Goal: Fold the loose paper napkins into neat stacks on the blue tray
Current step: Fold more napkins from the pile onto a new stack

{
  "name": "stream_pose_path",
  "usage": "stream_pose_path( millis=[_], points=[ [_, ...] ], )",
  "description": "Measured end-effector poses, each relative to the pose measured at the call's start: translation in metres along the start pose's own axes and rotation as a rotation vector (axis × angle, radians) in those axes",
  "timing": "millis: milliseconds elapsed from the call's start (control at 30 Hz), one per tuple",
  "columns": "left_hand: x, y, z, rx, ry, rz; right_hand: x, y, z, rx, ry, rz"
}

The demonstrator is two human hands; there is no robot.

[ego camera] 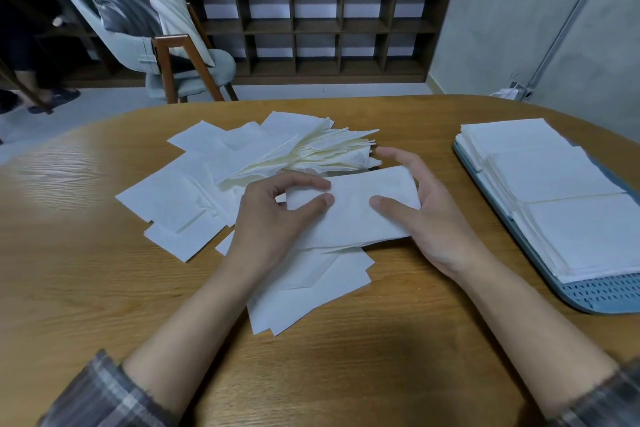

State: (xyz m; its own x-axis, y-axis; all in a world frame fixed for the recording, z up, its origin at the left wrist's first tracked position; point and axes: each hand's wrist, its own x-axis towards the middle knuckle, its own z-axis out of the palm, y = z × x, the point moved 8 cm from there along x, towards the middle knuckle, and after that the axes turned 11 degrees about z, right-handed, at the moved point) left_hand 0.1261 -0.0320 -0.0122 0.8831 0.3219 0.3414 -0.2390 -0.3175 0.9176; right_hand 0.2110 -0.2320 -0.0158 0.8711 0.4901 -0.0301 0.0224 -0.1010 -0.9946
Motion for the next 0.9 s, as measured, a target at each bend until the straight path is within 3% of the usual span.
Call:
stream_pose_path(
  millis=[100,333,533,767,900],
  points=[
    [-0.001,0.0,0.005,-0.011,-0.068,0.0,0.0,-0.001,-0.002,-0.043,0.02,-0.012],
    [-0.004,-0.002,0.008,-0.119,-0.003,-0.066,-0.001,-0.001,0.002,0.021,-0.014,-0.006],
    [-0.006,0.001,0.016,-0.149,-0.04,-0.06,-0.002,-0.003,0.006,0.026,-0.042,-0.022],
    [-0.003,0.001,0.017,-0.034,-0.089,-0.004,-0.003,-0.007,0.006,-0.1,-0.012,-0.062],
    [-0.001,0.004,0.005,0.103,0.028,0.095,-0.005,-0.011,0.0,-0.108,0.026,-0.1]
  ],
)
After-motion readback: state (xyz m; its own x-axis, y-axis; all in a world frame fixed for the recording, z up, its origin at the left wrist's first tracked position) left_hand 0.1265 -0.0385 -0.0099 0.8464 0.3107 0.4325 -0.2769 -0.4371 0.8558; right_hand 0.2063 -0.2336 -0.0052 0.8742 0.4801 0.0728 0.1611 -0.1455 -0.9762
